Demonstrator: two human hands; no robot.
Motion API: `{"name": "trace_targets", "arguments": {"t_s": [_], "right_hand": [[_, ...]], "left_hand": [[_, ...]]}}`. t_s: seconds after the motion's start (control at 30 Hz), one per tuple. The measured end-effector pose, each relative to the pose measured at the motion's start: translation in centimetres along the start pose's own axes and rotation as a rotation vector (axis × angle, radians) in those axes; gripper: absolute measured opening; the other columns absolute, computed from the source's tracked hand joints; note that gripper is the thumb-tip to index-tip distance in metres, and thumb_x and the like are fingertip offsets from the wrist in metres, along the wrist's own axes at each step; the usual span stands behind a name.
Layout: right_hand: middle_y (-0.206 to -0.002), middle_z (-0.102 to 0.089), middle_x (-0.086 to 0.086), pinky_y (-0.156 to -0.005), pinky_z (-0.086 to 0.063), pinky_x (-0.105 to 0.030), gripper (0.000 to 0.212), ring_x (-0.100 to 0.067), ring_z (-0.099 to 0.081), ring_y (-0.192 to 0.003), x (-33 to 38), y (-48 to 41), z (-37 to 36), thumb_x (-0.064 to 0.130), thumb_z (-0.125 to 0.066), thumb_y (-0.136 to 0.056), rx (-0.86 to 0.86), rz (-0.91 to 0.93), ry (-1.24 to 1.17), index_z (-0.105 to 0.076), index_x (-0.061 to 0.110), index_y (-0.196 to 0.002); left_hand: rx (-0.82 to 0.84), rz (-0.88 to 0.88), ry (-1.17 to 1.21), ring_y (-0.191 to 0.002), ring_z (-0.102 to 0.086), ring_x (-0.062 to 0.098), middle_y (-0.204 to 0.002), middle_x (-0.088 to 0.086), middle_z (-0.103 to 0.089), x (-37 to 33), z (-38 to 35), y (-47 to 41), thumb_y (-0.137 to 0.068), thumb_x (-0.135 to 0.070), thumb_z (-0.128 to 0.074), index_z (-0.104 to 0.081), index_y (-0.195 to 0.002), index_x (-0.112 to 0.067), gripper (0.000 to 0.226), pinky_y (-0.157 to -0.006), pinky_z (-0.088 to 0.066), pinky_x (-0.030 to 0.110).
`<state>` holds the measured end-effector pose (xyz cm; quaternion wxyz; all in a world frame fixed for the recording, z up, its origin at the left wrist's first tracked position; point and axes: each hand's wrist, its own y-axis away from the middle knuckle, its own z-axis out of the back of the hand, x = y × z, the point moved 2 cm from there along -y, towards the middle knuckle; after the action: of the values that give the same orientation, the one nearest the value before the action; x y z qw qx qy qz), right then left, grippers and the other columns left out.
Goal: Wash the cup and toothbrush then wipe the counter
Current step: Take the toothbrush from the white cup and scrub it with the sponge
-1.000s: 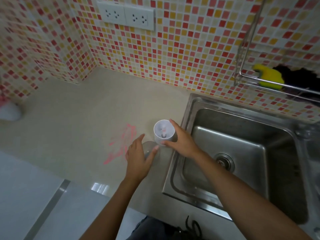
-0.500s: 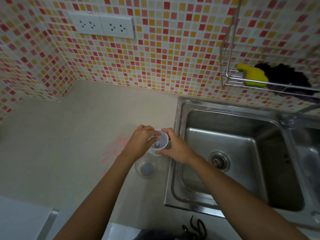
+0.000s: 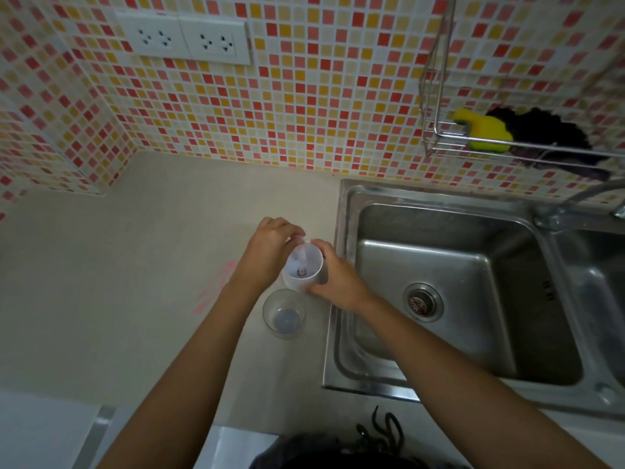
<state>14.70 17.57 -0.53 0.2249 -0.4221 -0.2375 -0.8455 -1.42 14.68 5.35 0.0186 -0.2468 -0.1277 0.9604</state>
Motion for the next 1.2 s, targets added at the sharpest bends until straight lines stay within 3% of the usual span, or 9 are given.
{"name": "trace_targets", "arguments": {"t_s": [0.13,0.33,0.43,0.63,0.77,0.9,1.07,1.13,1.2], "right_hand": [[-0.161,-0.011,0.004,-0.118,-0.023,-0.041,0.107,-0.013,-0.015,-0.146,1.1,0.8,3.1,0.031,-0.077,-0.078,-0.063,0.054,0.057,0.0,0.031,-0.152],[-0.136,-0.053,0.002,-0.103,-0.046,-0.036,0.047,-0.012,-0.05,-0.124,7.9,2.9,16.4,0.016,-0.058,-0.092,-0.727,0.284,0.186,-0.045,0.021,-0.137],[-0.121,-0.063,-0.001,-0.095,-0.045,-0.03,0.031,-0.014,-0.054,-0.111,9.2,2.9,22.3,0.014,-0.054,-0.092,-0.941,0.35,0.295,-0.06,0.015,-0.122],[-0.141,-0.048,-0.007,-0.1,-0.045,-0.038,0.036,-0.028,-0.048,-0.124,6.7,-0.6,29.3,0.031,-0.056,-0.093,-0.7,-0.117,0.382,-0.057,0.024,-0.128],[-0.132,-0.054,-0.011,-0.092,-0.048,-0.036,0.033,-0.03,-0.054,-0.114,7.8,-1.5,30.3,0.025,-0.058,-0.093,-0.491,-0.304,0.441,-0.058,0.01,-0.124],[-0.121,-0.061,-0.011,-0.082,-0.055,-0.036,0.023,-0.027,-0.06,-0.1,7.0,-1.9,30.3,0.004,-0.056,-0.09,-0.64,-0.282,0.399,-0.063,0.01,-0.11],[-0.118,-0.062,-0.006,-0.082,-0.045,-0.021,0.036,-0.012,-0.055,-0.097,8.6,2.0,30.2,0.011,-0.06,-0.091,-0.848,0.116,-0.009,-0.06,0.014,-0.127],[-0.111,-0.059,0.001,-0.088,-0.046,-0.025,0.037,-0.014,-0.056,-0.101,8.9,5.2,29.2,0.013,-0.062,-0.089,-0.907,0.24,-0.017,-0.062,0.017,-0.125],[-0.11,-0.05,0.003,-0.081,-0.047,-0.015,0.041,-0.009,-0.054,-0.092,8.1,8.0,27.3,0.015,-0.062,-0.088,-0.894,0.249,0.011,-0.059,0.022,-0.128]], "left_hand": [[-0.108,0.003,0.072,-0.085,-0.059,0.025,-0.095,0.008,-0.073,-1.1,2.3,-0.9,-0.09,-0.015,-0.065,-0.073,-0.099,-0.009,0.013,-0.077,-0.038,0.025],[-0.111,0.1,0.279,-0.08,-0.061,0.009,-0.092,-0.001,-0.072,-4.7,3.0,-3.1,-0.088,-0.023,-0.068,-0.073,-0.099,-0.012,0.016,-0.071,-0.043,0.01],[-0.105,0.164,0.433,-0.075,-0.06,-0.003,-0.086,-0.007,-0.069,-7.1,2.6,-4.8,-0.087,-0.02,-0.069,-0.073,-0.097,-0.015,0.012,-0.068,-0.044,0.001],[-0.149,0.24,0.621,-0.078,-0.062,-0.003,-0.083,-0.01,-0.068,-11.2,1.5,-7.0,-0.087,-0.016,-0.069,-0.073,-0.094,-0.016,0.008,-0.069,-0.045,0.002],[-0.166,0.284,0.685,-0.08,-0.065,0.002,-0.084,-0.007,-0.071,-12.3,0.6,-7.0,-0.086,-0.017,-0.07,-0.073,-0.091,-0.018,0.006,-0.071,-0.047,0.009],[-0.162,0.357,0.735,-0.083,-0.067,0.011,-0.088,-0.001,-0.073,-12.7,-0.3,-6.2,-0.087,-0.018,-0.069,-0.073,-0.095,-0.014,0.01,-0.076,-0.053,0.02],[-0.168,0.403,0.738,-0.081,-0.066,0.008,-0.084,-0.005,-0.07,-14.3,-1.2,-5.5,-0.086,-0.014,-0.07,-0.071,-0.091,-0.018,0.007,-0.073,-0.05,0.015],[-0.165,0.414,0.747,-0.08,-0.066,0.006,-0.085,-0.004,-0.07,-15.1,-1.9,-5.3,-0.085,-0.012,-0.07,-0.071,-0.093,-0.016,0.009,-0.075,-0.052,0.016],[-0.161,0.423,0.735,-0.08,-0.066,0.006,-0.088,-0.002,-0.071,-16.1,-2.7,-5.2,-0.085,-0.01,-0.07,-0.072,-0.098,-0.013,0.013,-0.075,-0.051,0.013]]}}
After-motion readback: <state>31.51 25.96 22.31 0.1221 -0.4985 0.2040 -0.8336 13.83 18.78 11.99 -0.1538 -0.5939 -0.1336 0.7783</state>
